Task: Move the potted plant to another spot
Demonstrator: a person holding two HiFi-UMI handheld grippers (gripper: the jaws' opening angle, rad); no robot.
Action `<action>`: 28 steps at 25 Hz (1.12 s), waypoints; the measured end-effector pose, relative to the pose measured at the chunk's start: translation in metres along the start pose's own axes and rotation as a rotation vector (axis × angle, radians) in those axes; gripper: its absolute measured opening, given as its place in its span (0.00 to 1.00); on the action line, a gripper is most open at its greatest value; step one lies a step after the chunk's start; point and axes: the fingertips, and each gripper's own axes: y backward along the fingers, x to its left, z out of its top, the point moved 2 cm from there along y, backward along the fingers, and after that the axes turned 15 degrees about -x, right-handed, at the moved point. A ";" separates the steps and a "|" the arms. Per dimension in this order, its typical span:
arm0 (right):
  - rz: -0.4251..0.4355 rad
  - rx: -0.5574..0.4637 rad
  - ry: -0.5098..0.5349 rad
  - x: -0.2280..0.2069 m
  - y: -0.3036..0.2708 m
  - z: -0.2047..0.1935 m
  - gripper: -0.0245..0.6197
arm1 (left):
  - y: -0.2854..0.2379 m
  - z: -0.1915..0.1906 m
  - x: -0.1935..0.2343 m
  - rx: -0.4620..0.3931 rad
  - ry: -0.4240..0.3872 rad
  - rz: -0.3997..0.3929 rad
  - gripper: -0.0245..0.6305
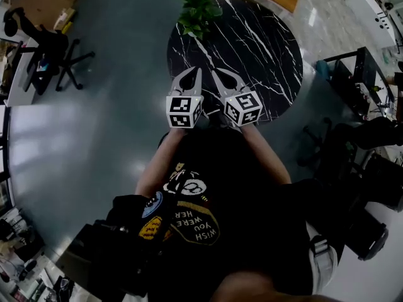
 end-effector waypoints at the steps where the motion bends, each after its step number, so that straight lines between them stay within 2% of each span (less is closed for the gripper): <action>1: 0.004 0.012 -0.001 0.001 -0.002 -0.005 0.04 | 0.001 -0.003 0.004 0.005 0.004 0.005 0.04; 10: -0.006 0.108 0.000 0.002 -0.038 -0.065 0.04 | -0.009 -0.044 0.054 0.062 0.007 -0.010 0.04; 13: -0.018 0.102 0.002 -0.007 -0.058 -0.081 0.04 | -0.025 -0.061 0.077 0.077 -0.036 -0.018 0.04; 17: -0.028 0.095 -0.004 -0.036 -0.083 -0.112 0.05 | -0.048 -0.085 0.101 0.096 -0.038 0.004 0.04; 23: -0.068 0.117 0.010 -0.111 -0.139 -0.176 0.37 | -0.084 -0.118 0.130 0.118 -0.021 0.059 0.04; 28: -0.117 0.091 0.023 -0.164 -0.195 -0.216 0.76 | -0.105 -0.136 0.153 0.113 0.009 0.110 0.04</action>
